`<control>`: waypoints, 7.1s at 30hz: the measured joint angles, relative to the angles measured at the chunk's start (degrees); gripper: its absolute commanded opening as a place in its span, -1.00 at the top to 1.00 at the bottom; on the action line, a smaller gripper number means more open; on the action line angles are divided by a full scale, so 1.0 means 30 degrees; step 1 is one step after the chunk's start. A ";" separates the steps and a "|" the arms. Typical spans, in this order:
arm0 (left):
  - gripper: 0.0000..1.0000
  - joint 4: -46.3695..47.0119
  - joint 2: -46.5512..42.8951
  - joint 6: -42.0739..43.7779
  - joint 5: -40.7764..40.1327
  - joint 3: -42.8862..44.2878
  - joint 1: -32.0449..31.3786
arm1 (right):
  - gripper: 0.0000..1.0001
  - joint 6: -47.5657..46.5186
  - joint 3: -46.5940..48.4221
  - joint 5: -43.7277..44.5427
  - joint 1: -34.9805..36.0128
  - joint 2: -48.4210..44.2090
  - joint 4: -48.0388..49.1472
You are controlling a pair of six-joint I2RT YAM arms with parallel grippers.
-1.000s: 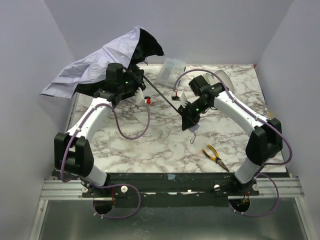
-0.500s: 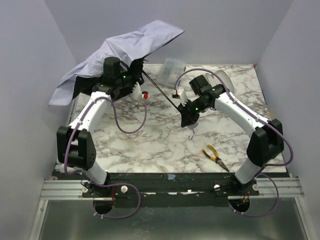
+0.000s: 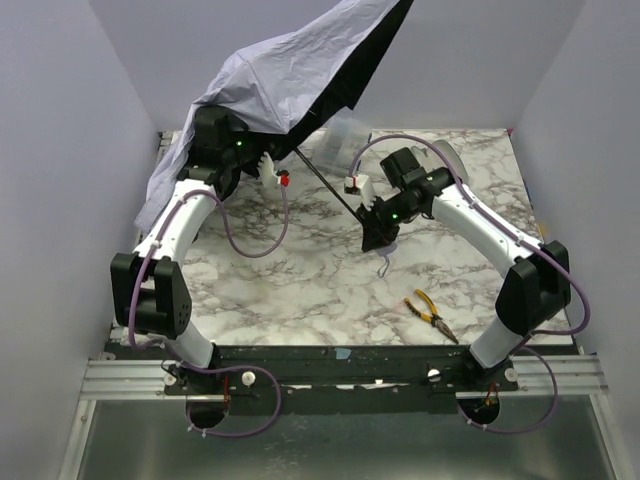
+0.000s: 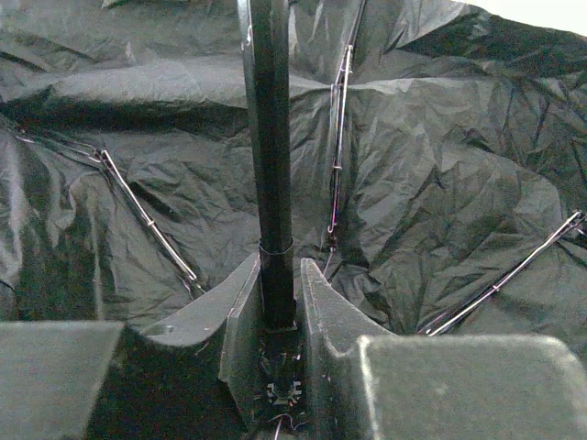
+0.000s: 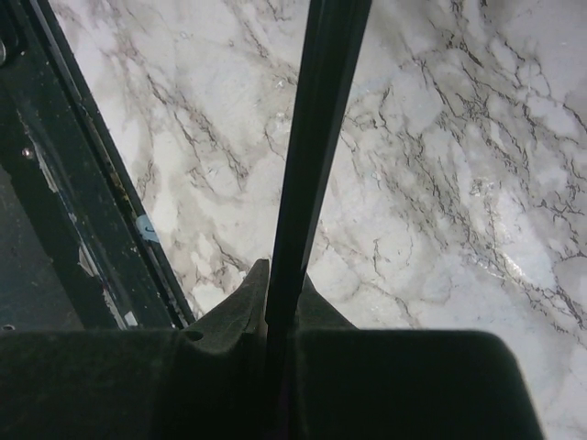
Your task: Open the umbrella
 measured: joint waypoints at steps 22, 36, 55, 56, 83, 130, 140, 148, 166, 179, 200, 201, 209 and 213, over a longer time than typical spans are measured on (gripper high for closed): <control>0.52 0.0765 0.3082 0.0007 0.0175 0.3738 0.0270 | 0.99 0.0954 -0.0692 0.0801 -0.0051 -0.0430 0.1982; 0.49 -0.0401 0.4524 0.0007 0.0248 0.5829 0.0291 | 0.99 0.1180 -0.1698 0.2055 -0.0051 -0.0561 0.3861; 0.43 -0.2943 0.7220 0.0015 0.0335 0.9748 0.0299 | 0.99 0.1464 -0.2994 0.3563 -0.0051 -0.0736 0.6127; 0.43 -0.3133 0.7351 0.0015 0.0335 0.9959 0.0299 | 0.99 0.1464 -0.3002 0.3643 -0.0051 -0.0743 0.6142; 1.00 0.7839 0.2259 -0.0007 -0.3045 0.1392 0.4670 | -0.59 0.0546 0.4495 -0.1596 0.0568 -0.0546 0.0022; -0.32 0.8444 -0.5472 -0.5005 0.2448 -0.4160 -0.0925 | 0.99 1.9853 0.4685 -0.8335 0.0386 0.2302 1.6378; -0.57 0.4758 -0.7781 -0.7242 0.4204 -0.4641 -0.1173 | 0.99 2.1143 0.4685 -0.6054 -0.0226 0.2302 1.7201; -0.61 0.8211 -0.9872 -1.2422 0.2565 -0.6360 -0.2936 | 0.99 2.0509 0.4626 -0.3461 -0.0408 0.2302 1.5890; -0.43 1.2247 -0.4473 -1.9759 -1.1562 0.2863 -0.4051 | 0.99 1.9059 0.4430 0.0758 -0.0211 0.2200 1.4280; 0.17 0.8947 -0.4233 -1.9249 -0.8473 0.1807 -0.3162 | 0.99 1.7158 0.4051 0.1348 0.0204 0.1545 1.3937; 0.39 0.9180 -0.3752 -1.2160 -0.5064 -0.0882 -0.2681 | 0.99 1.5176 0.3512 0.2922 0.1107 0.0736 1.2881; 0.41 0.9508 -0.3650 -1.2160 -0.5588 -0.0801 -0.2543 | 0.99 1.5132 0.3497 0.3111 0.1107 0.0663 1.2859; 0.65 1.0003 -0.2630 -1.2050 -0.8510 0.0597 -0.0051 | 0.99 1.4484 0.3257 0.4102 0.1086 -0.0102 1.2167; 0.55 0.9755 -0.1683 -1.2050 -0.9078 0.1596 0.0415 | 0.99 1.4418 0.3257 0.4524 0.1071 -0.0299 1.2233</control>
